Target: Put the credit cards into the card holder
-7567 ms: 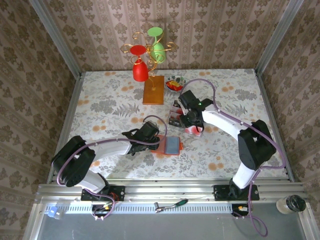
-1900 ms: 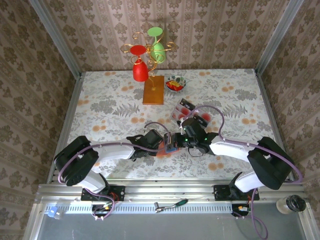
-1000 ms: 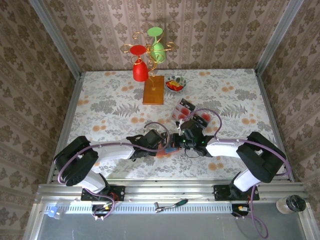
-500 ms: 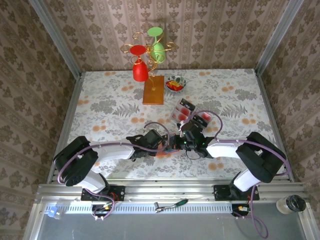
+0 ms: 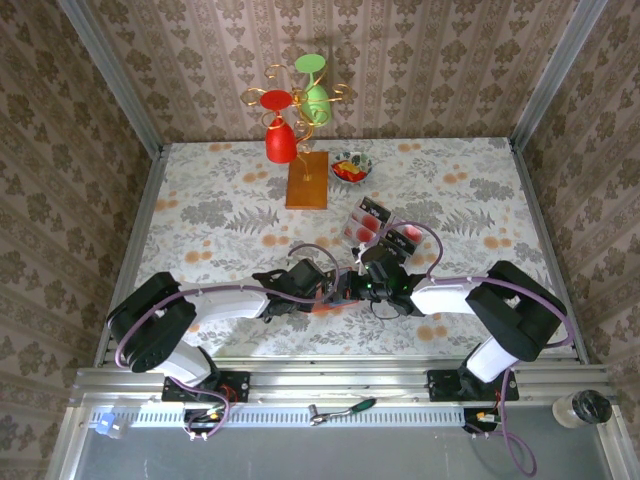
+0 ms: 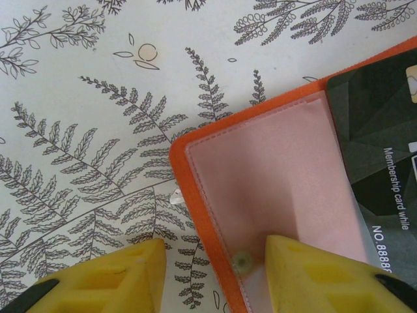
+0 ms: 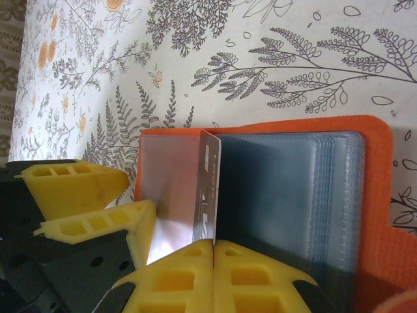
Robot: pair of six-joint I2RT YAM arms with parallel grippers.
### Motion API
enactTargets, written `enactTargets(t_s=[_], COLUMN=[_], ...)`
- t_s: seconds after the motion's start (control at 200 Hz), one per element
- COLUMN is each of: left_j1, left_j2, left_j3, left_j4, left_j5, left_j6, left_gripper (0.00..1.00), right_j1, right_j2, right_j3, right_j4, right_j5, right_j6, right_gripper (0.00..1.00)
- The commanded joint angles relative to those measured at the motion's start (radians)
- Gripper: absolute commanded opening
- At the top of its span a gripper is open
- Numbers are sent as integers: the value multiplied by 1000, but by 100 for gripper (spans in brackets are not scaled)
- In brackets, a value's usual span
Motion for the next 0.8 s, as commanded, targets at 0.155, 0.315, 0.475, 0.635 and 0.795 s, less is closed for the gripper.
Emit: enactTargets(t_s=[0.155,0.315,0.475,0.635,0.795], left_j1=[4,3,4,15,36], left_j2=[-8,-7,-8,-14,-11], left_j3=[18,19,21,29,39], left_j4=[-48,-48,-47,-53,-47], left_j5=[-17,-17,-19,-30,-23], left_j6=[8,7,7,8,20], left_gripper=[45,45,45,46,46], right_j1=[8,8,8,7,8], right_j2=[8,-4,-12,-8,-8], right_j3=[-20,-23,-27,-27,-27], right_j4=[-31,-49,-68,-70,-70], right_j5=[-5,-1,7,4,4], right_j6=[3,0,0,0,1], right_gripper=[0,0,0,0,0])
